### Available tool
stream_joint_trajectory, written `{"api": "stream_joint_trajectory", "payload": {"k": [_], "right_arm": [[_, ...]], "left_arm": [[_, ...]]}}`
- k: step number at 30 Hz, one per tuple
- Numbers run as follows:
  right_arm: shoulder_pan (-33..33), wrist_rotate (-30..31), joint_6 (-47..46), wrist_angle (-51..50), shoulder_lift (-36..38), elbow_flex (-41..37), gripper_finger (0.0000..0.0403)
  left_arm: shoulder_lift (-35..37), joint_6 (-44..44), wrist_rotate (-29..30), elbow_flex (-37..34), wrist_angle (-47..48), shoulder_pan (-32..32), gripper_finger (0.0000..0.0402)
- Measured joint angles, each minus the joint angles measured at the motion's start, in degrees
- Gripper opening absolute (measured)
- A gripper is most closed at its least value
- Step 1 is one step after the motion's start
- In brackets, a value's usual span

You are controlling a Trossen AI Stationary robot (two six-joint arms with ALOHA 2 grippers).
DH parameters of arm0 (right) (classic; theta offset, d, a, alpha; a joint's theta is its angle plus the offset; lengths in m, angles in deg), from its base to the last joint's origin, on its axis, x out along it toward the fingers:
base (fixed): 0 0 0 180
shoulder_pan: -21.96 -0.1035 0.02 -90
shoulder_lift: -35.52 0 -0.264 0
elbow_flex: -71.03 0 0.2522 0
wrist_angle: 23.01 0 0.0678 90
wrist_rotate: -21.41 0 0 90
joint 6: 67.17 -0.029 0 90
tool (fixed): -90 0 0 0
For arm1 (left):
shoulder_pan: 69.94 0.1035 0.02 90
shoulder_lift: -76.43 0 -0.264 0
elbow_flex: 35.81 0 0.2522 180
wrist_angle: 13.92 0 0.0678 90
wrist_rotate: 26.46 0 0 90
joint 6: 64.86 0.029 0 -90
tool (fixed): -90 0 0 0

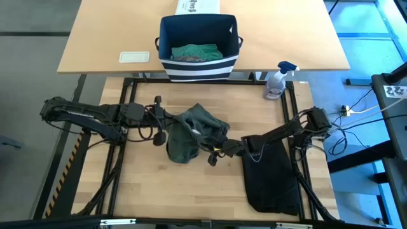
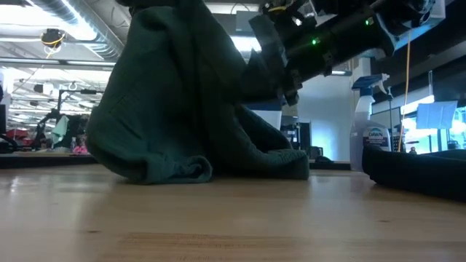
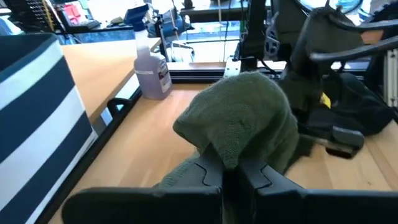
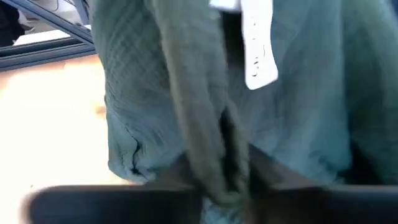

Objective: Fold Laundry from Bin
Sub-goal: Fold the green polo shirt

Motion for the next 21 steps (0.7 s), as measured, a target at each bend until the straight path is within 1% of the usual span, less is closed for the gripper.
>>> {"api": "stream_joint_trajectory", "payload": {"k": [1, 2, 6, 9, 11, 14, 18, 21], "right_arm": [[-0.02, -0.38, 1.49, -0.06, 0.60, 0.00, 0.0033], [-0.02, -0.60, 3.33, 0.00, 1.49, 0.00, 0.0019], [-0.02, 0.98, 8.37, -1.92, 6.66, 0.00, 0.0029], [-0.02, 3.67, 11.89, -6.40, 12.65, 0.01, 0.0016], [-0.02, 5.39, 14.70, -9.19, 17.34, 0.01, 0.0010], [-0.02, 7.91, 17.85, -11.24, 24.72, 0.02, 0.0014], [-0.02, 7.74, 24.40, -11.22, 33.35, 0.19, 0.0009], [-0.02, 6.99, 26.95, -13.97, 36.87, 2.68, 0.0009]], "left_arm": [[0.16, 0.04, -0.04, 0.00, 0.34, 0.00, 0.0000], [0.41, 0.06, -0.10, 0.00, 0.86, -0.02, 0.0000], [1.84, 0.11, -0.24, 0.15, 3.91, -0.04, 0.0000], [2.91, 0.16, -1.04, 2.24, 8.69, -0.09, 0.0000], [3.52, 0.72, -1.10, 4.59, 12.00, -0.49, 0.0000], [3.70, 2.84, -0.92, 9.50, 16.41, -1.50, 0.0000], [3.24, 5.82, -0.26, 17.14, 19.78, -3.03, 0.0000], [2.49, 9.04, -0.26, 21.35, 20.31, -3.67, 0.0000]]}}
